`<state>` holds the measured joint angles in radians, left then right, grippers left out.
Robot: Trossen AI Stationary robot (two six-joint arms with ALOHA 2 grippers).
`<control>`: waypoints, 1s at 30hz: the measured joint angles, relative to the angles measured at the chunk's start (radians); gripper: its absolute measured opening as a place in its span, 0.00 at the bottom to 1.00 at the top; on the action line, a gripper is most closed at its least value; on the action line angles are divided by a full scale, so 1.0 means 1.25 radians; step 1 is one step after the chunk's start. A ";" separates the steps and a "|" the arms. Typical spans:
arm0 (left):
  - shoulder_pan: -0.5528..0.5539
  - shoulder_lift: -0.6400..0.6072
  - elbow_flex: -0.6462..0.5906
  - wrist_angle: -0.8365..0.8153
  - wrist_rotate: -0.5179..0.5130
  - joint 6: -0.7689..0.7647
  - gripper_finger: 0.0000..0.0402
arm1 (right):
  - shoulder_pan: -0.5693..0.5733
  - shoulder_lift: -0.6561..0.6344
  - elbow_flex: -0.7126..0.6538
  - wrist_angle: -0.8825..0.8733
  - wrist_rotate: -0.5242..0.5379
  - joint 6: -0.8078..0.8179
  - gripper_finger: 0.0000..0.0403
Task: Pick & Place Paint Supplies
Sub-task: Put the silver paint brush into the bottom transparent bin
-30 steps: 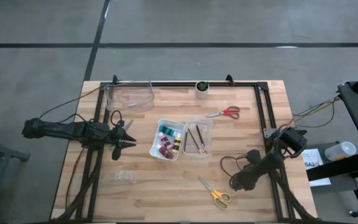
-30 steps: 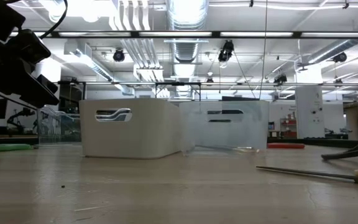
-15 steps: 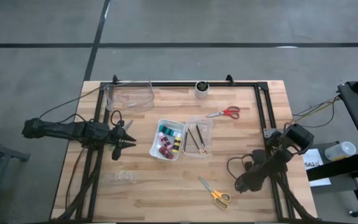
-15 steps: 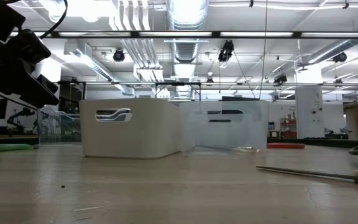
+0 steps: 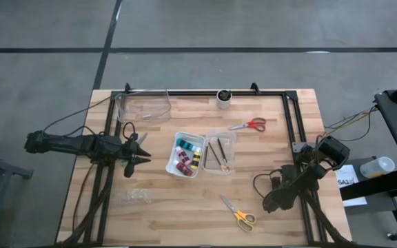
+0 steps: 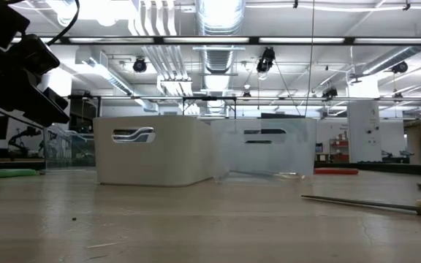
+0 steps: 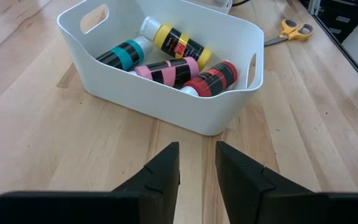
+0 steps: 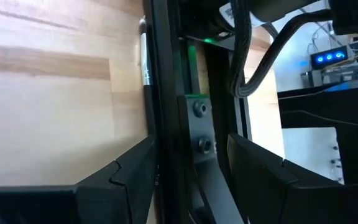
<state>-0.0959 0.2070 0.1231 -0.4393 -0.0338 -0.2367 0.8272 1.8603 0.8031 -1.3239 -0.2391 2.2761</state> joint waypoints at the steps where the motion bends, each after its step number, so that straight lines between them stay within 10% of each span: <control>1: 0.000 0.000 0.000 0.000 0.000 0.000 0.27 | 0.000 0.000 -0.001 0.000 0.003 0.006 0.48; 30: 0.000 0.000 0.000 0.000 0.000 0.000 0.27 | -0.002 -0.035 0.095 -0.099 0.099 0.060 0.48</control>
<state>-0.0963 0.2070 0.1230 -0.4393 -0.0338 -0.2367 0.8253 1.8168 0.9219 -1.4475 -0.1148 2.3514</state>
